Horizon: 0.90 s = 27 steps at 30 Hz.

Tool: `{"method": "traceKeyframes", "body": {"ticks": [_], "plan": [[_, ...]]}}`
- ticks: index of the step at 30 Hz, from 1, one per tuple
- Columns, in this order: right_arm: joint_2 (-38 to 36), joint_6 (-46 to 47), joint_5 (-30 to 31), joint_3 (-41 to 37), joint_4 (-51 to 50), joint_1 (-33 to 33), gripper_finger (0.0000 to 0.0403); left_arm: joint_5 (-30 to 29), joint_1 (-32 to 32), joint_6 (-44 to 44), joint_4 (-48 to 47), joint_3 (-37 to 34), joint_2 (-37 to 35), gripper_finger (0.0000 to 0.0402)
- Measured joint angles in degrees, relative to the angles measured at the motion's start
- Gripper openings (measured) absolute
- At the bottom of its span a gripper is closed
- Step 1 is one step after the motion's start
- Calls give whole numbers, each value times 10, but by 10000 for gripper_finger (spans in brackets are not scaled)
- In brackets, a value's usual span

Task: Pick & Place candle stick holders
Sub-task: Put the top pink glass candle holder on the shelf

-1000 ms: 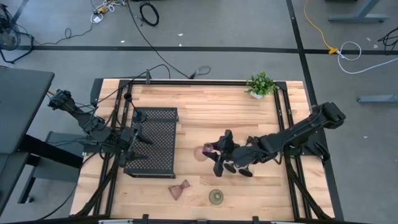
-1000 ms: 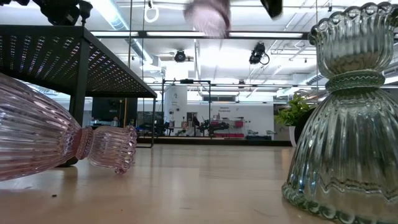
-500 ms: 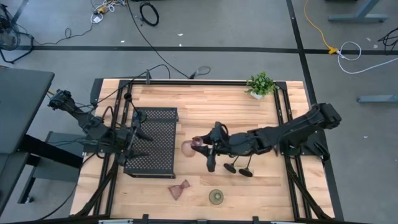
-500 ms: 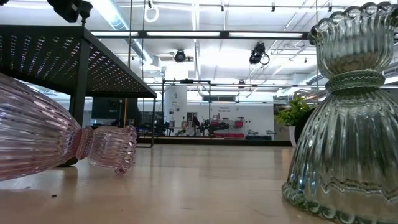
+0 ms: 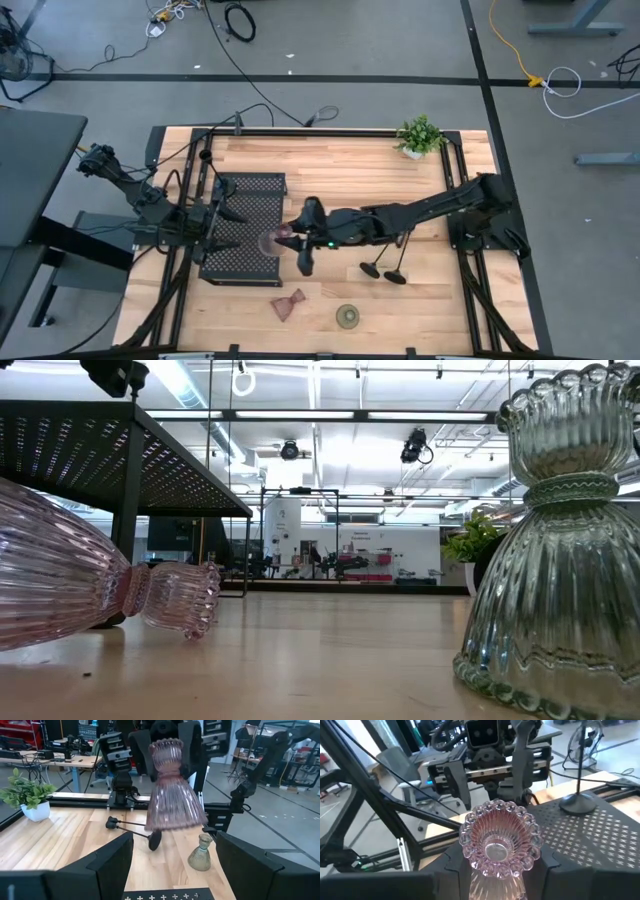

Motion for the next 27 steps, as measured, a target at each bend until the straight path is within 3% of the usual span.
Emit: {"method": "traceKeyframes", "body": {"ticks": [6, 13, 27], "plan": [[48, -6, -42, 54, -5, -17, 119, 0, 0, -2, 0, 0, 0, 286], [82, -19, -49, 95, -7, -28, 119, 0, 0, -2, 0, 0, 0, 286], [94, -30, -59, 104, 16, -34, 119, 0, 0, -2, 0, 0, 0, 286]]}}
